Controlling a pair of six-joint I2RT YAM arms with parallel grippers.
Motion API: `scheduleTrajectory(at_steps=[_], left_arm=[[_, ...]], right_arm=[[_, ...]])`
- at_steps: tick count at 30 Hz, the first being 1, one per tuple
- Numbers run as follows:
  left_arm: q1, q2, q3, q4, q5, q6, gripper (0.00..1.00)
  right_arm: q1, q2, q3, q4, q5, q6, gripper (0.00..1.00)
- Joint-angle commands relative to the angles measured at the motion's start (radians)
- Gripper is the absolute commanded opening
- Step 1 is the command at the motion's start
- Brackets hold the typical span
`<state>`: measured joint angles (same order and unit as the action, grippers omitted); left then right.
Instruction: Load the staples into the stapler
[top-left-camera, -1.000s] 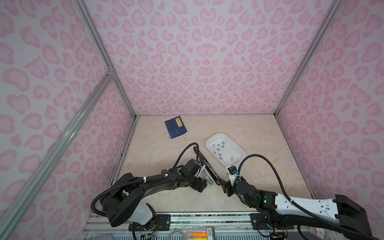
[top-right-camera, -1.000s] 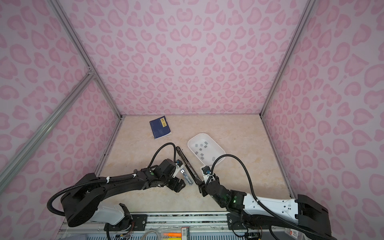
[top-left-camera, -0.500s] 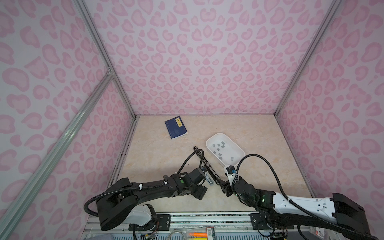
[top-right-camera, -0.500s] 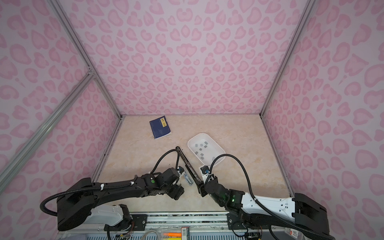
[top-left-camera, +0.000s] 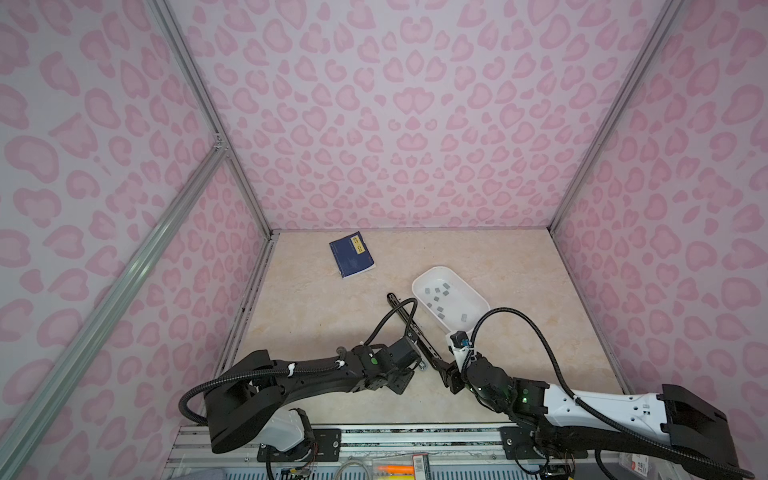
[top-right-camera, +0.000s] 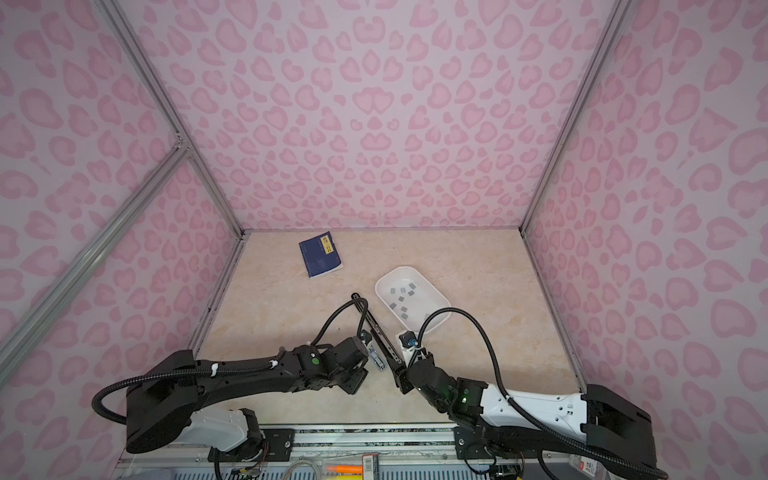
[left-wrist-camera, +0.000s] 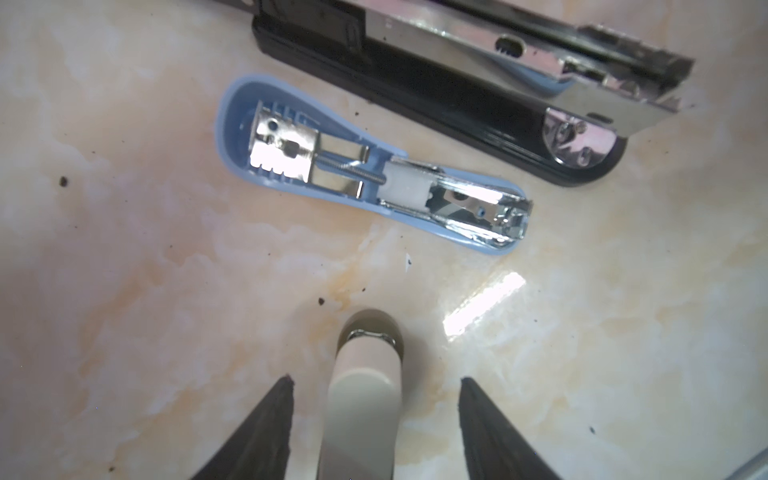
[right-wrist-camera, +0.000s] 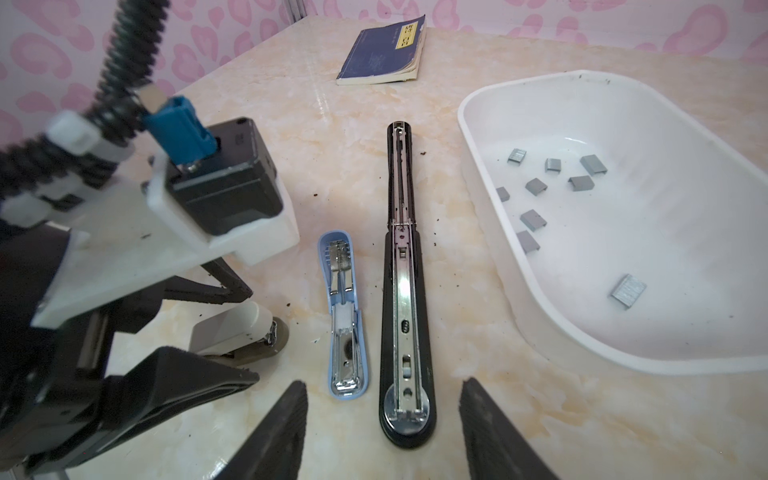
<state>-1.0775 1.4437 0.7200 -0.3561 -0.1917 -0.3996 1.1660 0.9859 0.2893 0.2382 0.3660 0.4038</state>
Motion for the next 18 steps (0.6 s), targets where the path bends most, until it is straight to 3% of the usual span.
scheduleTrajectory(at_steps=[1, 12, 18], left_arm=[[-0.001, 0.012, 0.019, -0.024, -0.03, -0.007, 0.51], [-0.001, 0.036, 0.024, -0.013, -0.029, -0.008, 0.22], [-0.002, 0.006, 0.06, -0.014, -0.028, 0.026, 0.12]], right_arm=[[0.001, 0.005, -0.004, 0.012, 0.003, 0.004, 0.6], [0.001, 0.025, -0.01, 0.033, -0.001, 0.01, 0.59], [0.0, 0.049, -0.002, 0.046, -0.003, 0.013, 0.59]])
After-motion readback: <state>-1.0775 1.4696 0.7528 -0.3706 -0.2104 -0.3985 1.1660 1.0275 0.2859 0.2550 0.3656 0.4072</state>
